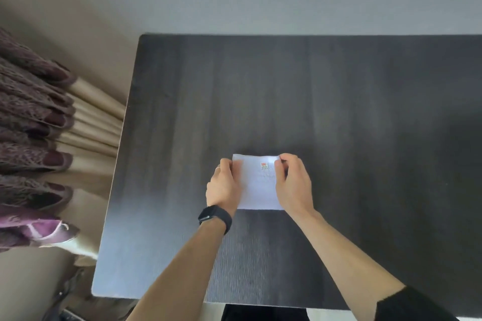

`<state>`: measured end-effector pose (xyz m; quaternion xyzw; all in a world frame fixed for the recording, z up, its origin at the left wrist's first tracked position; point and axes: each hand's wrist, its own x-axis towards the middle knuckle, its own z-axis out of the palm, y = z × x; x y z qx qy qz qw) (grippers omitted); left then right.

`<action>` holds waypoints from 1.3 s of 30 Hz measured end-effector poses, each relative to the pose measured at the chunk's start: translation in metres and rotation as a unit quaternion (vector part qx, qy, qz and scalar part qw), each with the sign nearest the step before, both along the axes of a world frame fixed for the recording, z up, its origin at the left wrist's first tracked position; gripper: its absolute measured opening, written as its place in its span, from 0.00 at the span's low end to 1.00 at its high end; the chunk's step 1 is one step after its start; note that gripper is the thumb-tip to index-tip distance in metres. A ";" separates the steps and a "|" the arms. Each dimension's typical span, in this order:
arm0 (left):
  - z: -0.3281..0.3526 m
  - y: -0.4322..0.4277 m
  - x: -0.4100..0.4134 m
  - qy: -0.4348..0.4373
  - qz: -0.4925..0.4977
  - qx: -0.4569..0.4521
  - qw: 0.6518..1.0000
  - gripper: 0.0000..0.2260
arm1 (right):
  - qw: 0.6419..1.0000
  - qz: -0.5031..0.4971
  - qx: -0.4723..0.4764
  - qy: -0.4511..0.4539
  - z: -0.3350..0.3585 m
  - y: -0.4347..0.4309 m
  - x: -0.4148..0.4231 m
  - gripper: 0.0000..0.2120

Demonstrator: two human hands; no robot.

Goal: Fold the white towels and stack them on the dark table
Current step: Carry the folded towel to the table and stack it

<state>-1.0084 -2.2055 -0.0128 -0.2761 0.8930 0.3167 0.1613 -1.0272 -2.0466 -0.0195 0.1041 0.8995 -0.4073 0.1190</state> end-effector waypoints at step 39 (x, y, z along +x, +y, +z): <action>-0.006 -0.025 0.016 -0.007 -0.345 -0.204 0.916 0.29 | 0.932 0.276 0.236 0.008 -0.006 0.017 0.019 0.29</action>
